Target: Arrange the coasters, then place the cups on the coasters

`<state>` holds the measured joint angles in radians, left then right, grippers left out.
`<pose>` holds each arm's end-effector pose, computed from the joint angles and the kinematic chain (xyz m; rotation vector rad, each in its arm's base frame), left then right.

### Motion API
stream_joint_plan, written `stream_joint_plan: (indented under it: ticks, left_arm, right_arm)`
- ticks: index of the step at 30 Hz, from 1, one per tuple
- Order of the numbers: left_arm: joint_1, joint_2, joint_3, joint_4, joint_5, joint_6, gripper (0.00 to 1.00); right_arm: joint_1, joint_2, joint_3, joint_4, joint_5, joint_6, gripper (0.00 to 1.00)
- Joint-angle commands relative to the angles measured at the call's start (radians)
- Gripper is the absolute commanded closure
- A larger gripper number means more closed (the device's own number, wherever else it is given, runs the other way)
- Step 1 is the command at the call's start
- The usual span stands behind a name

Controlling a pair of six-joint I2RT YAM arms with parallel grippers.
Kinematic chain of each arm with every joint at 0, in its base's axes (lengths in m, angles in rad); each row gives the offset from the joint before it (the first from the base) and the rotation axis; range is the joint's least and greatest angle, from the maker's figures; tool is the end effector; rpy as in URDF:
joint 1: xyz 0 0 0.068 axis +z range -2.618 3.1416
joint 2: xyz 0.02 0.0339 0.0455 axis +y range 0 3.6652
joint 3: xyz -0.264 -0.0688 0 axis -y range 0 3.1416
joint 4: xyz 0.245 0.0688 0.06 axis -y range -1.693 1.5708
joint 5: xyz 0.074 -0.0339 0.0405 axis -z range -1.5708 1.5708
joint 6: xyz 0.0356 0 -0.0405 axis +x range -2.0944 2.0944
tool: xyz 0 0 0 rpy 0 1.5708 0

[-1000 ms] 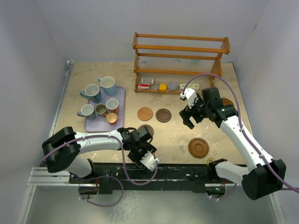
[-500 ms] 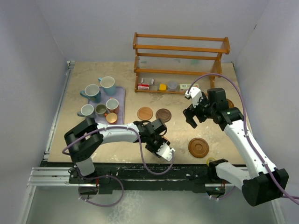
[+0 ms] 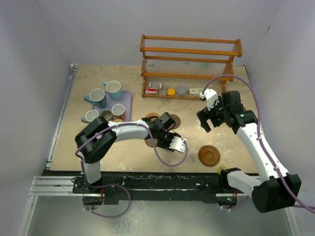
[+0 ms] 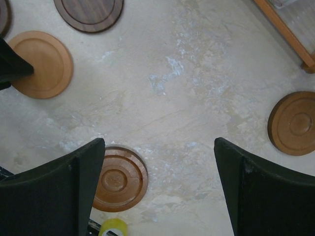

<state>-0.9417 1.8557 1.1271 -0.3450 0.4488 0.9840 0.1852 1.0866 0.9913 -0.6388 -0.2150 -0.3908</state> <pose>0.2038 -0.3063 0.1553 2.2034 1.3511 -0.5750 0.2222 0.0494 0.3107 -0.7544 2.1604 0.1411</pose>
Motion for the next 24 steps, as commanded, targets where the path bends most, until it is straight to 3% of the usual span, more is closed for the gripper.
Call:
stream_joint_plan:
  ticks: [1, 12, 21, 24]
  left_arm:
    - [0.009, 0.057, 0.011, -0.016, -0.008, -0.01, 0.61]
    - [0.006, 0.047, 0.035, -0.036, 0.04, 0.001, 0.59]
    - [-0.021, -0.102, 0.031, -0.118, 0.078, 0.007, 0.46]
    - [-0.019, -0.17, 0.011, -0.13, 0.065, -0.005, 0.41]
  right_arm:
    - [-0.01, 0.015, 0.036, -0.04, 0.051, 0.002, 0.06]
    - [-0.071, 0.06, -0.052, -0.122, 0.083, -0.134, 0.06]
    - [-0.09, 0.091, -0.126, -0.206, 0.064, -0.321, 0.08]
    - [-0.087, 0.105, -0.171, -0.144, 0.093, -0.355, 0.09]
